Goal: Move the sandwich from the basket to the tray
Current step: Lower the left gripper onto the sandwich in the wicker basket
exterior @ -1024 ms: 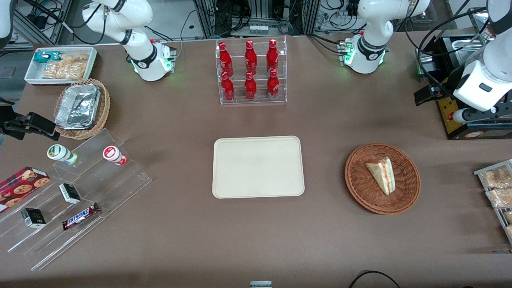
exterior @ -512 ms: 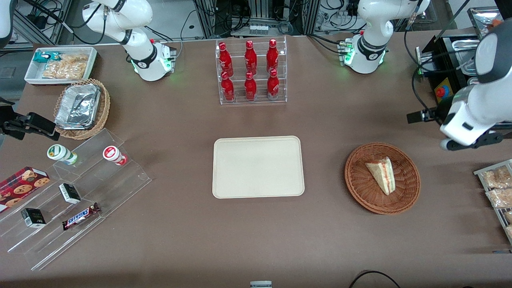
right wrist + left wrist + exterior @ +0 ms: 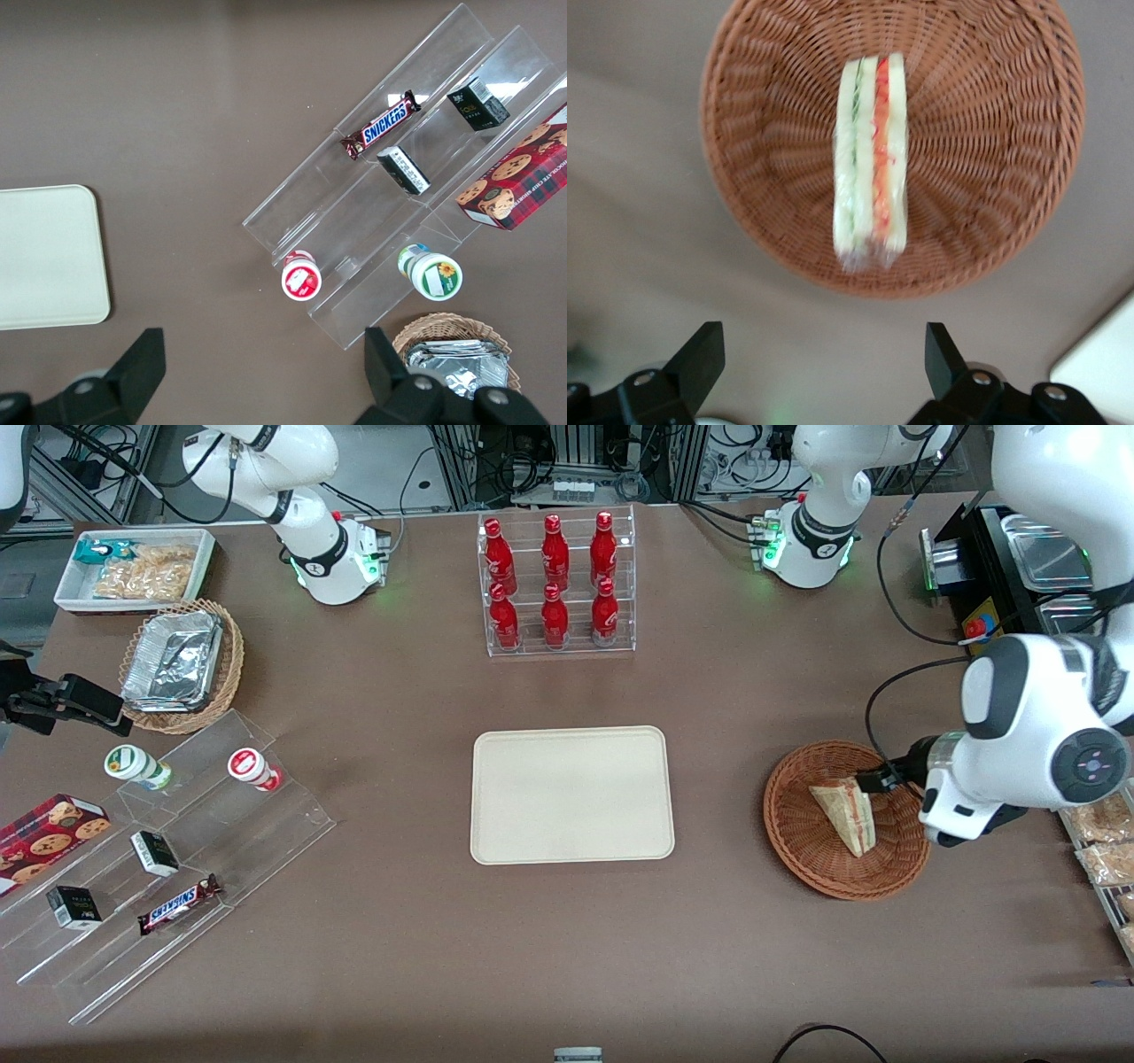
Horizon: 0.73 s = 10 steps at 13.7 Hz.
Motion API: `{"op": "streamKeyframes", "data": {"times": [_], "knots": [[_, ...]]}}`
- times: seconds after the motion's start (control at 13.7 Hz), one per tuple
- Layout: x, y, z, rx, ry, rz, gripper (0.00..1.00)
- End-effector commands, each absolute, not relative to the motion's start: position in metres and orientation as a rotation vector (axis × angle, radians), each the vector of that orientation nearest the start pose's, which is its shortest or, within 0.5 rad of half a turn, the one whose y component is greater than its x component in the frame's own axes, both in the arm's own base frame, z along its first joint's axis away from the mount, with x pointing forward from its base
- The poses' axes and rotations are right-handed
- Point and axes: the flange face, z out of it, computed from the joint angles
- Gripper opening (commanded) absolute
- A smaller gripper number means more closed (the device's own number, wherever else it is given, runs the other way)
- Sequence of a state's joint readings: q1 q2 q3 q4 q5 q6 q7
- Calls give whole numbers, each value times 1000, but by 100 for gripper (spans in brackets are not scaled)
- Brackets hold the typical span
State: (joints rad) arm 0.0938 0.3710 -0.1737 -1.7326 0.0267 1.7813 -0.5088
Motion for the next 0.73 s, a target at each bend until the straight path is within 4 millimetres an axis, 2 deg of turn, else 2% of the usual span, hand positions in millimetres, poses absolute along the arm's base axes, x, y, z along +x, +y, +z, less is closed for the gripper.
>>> {"op": "streamKeyframes", "data": {"times": [0.0, 0.07, 0.22, 0.59, 0.66], "knots": [[595, -43, 308, -2987, -671, 396, 100], [591, -44, 284, -2999, -672, 376, 100], [590, -44, 257, -3016, -703, 326, 100], [590, -41, 226, -3012, -726, 350, 100], [590, -39, 225, -3011, -731, 350, 92]]}}
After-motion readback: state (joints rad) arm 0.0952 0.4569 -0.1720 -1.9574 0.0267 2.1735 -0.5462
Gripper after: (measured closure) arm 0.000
